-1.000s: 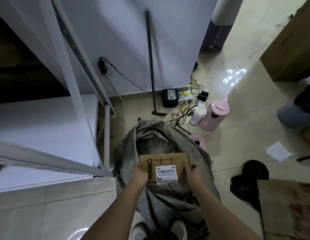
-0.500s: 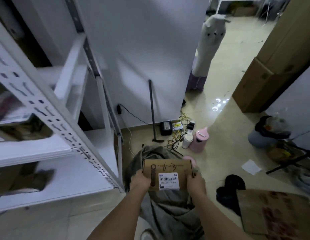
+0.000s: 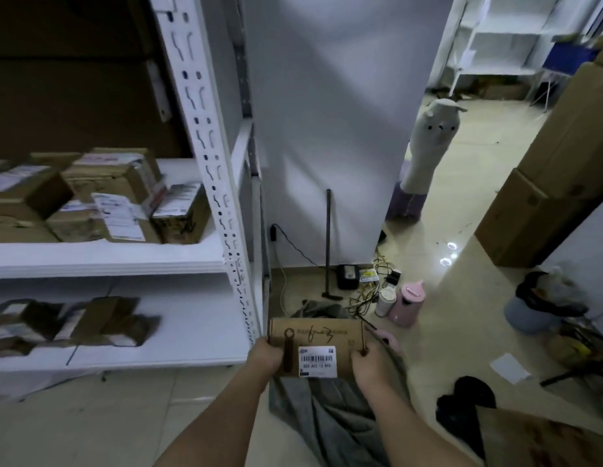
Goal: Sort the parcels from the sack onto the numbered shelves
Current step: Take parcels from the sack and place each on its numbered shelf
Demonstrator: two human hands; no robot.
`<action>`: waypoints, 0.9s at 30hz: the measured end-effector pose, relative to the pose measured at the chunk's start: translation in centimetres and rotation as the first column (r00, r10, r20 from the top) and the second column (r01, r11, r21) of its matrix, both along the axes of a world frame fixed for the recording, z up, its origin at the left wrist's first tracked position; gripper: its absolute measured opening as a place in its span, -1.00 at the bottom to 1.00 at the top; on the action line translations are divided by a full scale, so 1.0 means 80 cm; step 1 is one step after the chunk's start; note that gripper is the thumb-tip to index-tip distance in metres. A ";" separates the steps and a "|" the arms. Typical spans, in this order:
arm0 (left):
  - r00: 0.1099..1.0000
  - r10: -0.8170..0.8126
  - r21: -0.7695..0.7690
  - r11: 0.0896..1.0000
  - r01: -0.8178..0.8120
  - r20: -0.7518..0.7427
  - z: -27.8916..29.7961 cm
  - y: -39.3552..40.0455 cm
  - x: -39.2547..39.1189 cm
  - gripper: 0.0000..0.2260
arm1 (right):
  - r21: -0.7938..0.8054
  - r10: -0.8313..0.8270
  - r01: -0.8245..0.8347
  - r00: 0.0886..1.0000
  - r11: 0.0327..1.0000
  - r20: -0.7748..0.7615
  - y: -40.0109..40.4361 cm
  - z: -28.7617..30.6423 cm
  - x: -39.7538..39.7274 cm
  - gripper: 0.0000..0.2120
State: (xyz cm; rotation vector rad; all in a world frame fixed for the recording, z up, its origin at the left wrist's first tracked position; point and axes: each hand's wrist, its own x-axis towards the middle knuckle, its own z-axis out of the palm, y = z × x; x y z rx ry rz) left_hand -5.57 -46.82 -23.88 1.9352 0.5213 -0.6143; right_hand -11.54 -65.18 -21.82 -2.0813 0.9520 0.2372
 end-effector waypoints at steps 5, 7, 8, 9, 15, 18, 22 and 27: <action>0.997 0.080 0.001 0.997 -0.080 0.022 0.021 0.062 -0.021 -0.71 | 0.033 0.050 -0.050 0.999 0.998 0.012 0.067 -0.010 0.003 -0.63; 0.993 0.108 -0.001 0.994 -0.108 0.037 0.030 0.088 -0.026 -0.71 | 0.013 0.083 -0.083 0.997 0.996 -0.002 0.095 0.000 0.004 -0.61; 0.992 0.116 0.007 0.993 -0.116 0.040 0.032 0.102 -0.027 -0.71 | 0.005 0.091 -0.091 0.996 0.996 -0.001 0.108 0.001 0.006 -0.60; 0.992 0.121 0.013 0.992 -0.122 0.043 0.033 0.121 -0.027 -0.71 | -0.011 0.101 -0.101 0.995 0.995 -0.001 0.124 0.002 0.009 -0.60; 0.991 0.110 0.052 0.992 -0.114 0.071 0.033 0.241 -0.014 -0.65 | -0.043 0.140 -0.140 0.990 0.989 -0.003 0.240 -0.006 0.023 -0.61; 0.993 0.098 0.064 0.993 -0.103 0.068 0.030 0.314 -0.006 -0.64 | -0.049 0.132 -0.132 0.991 0.990 -0.002 0.312 -0.010 0.031 -0.60; 0.993 0.113 0.100 0.988 -0.115 0.019 0.025 0.414 0.002 -0.64 | -0.041 0.131 -0.132 0.991 0.990 -0.017 0.418 -0.016 0.039 -0.57; 0.994 0.111 0.153 0.982 -0.109 -0.003 0.018 0.500 0.028 -0.63 | 0.017 0.105 -0.105 0.993 0.994 -0.049 0.518 -0.032 0.054 -0.62</action>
